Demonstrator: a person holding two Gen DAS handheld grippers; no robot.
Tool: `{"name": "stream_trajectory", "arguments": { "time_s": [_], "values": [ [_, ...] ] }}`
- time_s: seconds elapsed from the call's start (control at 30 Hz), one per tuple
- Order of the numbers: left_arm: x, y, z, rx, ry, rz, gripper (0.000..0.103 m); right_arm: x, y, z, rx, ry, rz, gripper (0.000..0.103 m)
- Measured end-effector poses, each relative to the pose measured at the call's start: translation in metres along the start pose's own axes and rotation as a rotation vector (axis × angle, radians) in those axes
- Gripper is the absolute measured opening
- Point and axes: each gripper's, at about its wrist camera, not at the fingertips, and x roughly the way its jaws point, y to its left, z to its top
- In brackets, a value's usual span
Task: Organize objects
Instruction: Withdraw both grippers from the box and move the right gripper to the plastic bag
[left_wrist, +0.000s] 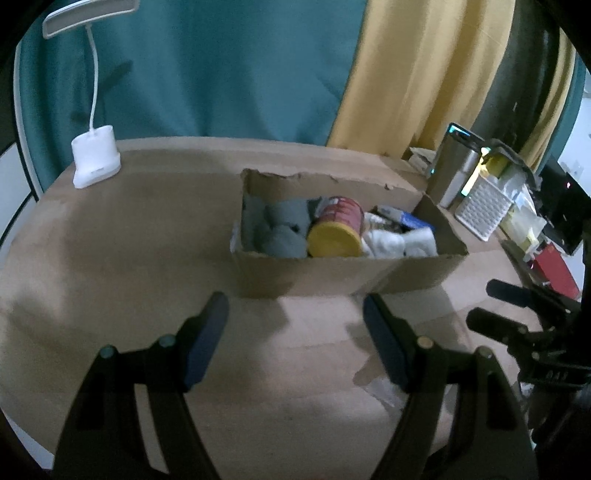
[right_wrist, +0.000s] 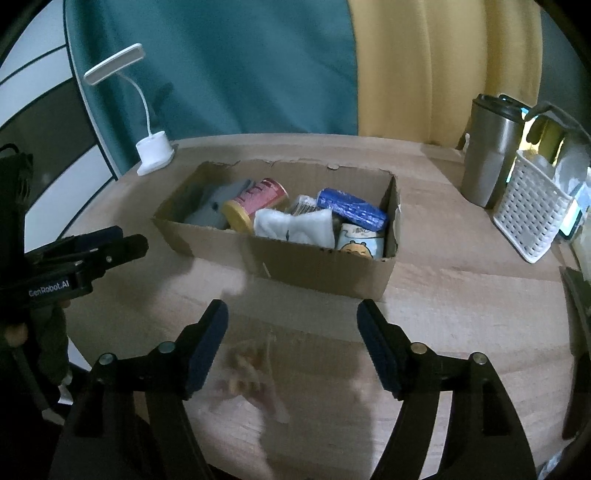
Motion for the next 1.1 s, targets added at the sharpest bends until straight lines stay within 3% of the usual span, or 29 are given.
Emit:
{"name": "stream_trajectory", "arguments": {
  "time_s": [1.1],
  "values": [
    [0.009,0.006,-0.043,-0.001,0.075,-0.014,0.076,0.014,0.019,-0.038,-0.009,0.056,0.04,0.076]
  ]
}}
